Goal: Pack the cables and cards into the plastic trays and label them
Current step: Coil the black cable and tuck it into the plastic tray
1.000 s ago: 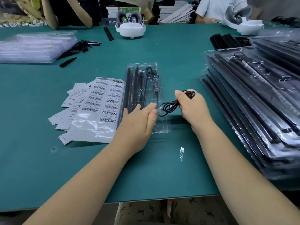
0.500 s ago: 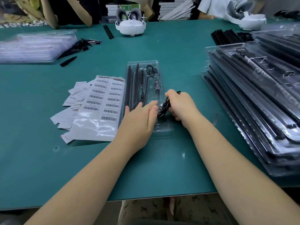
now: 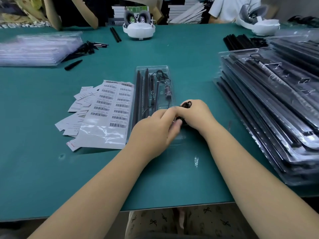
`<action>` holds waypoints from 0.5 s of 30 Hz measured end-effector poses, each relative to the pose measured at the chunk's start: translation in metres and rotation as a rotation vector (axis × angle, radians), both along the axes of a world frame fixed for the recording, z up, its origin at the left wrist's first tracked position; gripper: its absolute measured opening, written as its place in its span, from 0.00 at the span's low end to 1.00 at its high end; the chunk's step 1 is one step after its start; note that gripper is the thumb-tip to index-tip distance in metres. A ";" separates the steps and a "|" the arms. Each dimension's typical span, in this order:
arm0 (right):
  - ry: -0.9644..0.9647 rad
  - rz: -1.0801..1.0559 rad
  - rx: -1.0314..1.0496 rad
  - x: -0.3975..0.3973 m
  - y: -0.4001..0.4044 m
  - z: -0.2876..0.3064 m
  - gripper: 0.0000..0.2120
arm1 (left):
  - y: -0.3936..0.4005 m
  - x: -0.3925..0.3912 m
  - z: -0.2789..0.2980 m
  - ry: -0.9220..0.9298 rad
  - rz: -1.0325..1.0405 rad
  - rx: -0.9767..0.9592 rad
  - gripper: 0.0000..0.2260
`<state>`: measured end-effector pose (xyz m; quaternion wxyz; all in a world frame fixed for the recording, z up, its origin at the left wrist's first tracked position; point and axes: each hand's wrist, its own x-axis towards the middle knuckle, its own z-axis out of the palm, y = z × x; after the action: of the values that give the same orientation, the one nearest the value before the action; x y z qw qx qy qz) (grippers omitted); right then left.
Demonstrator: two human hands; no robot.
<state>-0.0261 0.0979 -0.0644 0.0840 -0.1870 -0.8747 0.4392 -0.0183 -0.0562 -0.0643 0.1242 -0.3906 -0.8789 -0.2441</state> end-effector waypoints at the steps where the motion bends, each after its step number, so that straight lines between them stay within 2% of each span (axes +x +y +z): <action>1: -0.019 0.018 -0.014 0.000 0.002 0.000 0.22 | 0.001 0.001 0.000 0.013 0.001 0.008 0.15; 3: -0.054 0.071 -0.006 -0.003 0.005 0.000 0.21 | 0.002 0.000 -0.002 0.028 0.021 -0.009 0.15; 8: -0.058 0.130 0.161 -0.011 0.007 -0.005 0.15 | 0.006 -0.003 -0.005 0.001 0.140 -0.032 0.17; 11: -0.143 0.133 0.342 -0.017 0.003 -0.010 0.17 | 0.010 -0.005 -0.012 -0.080 0.273 -0.020 0.25; 13: -0.157 0.103 0.427 -0.021 0.001 -0.012 0.16 | 0.012 -0.007 -0.017 -0.069 0.309 -0.160 0.32; 15: -0.103 0.051 0.399 -0.020 0.001 -0.013 0.18 | 0.014 -0.009 -0.021 -0.026 0.292 -0.292 0.30</action>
<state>-0.0458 0.0986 -0.0775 0.0635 -0.1666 -0.9519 0.2492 -0.0272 -0.0425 -0.0850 0.0890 -0.2696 -0.9538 -0.0986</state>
